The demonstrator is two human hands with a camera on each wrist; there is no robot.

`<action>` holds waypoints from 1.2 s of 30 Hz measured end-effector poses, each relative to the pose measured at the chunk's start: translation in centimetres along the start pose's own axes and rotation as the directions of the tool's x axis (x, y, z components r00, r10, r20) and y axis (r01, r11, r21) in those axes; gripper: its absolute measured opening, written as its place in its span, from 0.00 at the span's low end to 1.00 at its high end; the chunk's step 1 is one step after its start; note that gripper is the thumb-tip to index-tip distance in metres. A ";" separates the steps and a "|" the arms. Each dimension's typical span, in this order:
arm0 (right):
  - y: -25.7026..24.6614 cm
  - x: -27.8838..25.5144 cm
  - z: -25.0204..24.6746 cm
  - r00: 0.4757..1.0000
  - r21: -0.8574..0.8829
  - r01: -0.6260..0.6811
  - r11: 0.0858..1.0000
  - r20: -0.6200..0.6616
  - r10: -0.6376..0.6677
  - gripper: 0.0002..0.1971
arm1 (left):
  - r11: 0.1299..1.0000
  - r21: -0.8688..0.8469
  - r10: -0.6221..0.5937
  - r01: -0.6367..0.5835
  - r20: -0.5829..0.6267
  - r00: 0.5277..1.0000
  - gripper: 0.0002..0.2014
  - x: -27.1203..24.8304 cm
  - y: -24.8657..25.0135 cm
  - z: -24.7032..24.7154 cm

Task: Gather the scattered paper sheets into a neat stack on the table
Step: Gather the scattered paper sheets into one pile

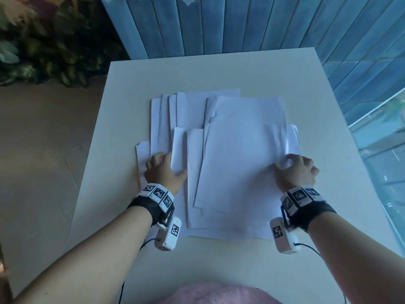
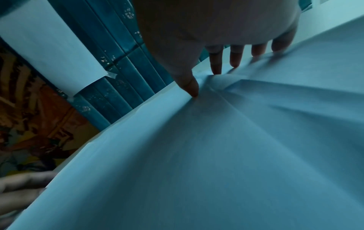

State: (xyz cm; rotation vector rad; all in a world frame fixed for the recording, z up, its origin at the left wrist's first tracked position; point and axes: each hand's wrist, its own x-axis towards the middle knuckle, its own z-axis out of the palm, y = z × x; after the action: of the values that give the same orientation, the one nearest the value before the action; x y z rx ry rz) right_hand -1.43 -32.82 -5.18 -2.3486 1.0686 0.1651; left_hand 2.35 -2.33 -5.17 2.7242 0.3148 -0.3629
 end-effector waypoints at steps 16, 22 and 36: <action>-1.8 1.8 -1.1 0.994 0.068 -0.002 0.998 0.111 -0.006 0.41 | 0.936 -0.190 -0.298 0.296 0.020 0.954 0.32 3.3 -0.9 -2.0; -3.1 0.4 1.1 0.984 0.116 0.049 0.992 0.162 -0.067 0.39 | 0.968 -0.231 -0.079 0.096 0.083 0.993 0.22 2.7 0.4 -1.0; -6.7 -0.6 2.3 0.979 0.141 0.032 0.990 0.195 -0.060 0.38 | 0.984 -0.118 -0.097 0.135 0.287 0.953 0.50 2.4 5.9 -1.9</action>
State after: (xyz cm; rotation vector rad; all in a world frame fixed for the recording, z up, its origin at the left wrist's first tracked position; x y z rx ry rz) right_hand 3.31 -27.70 -4.04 -2.1801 0.8986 0.2936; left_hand 6.54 -6.56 -2.15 2.4846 0.4054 -0.7244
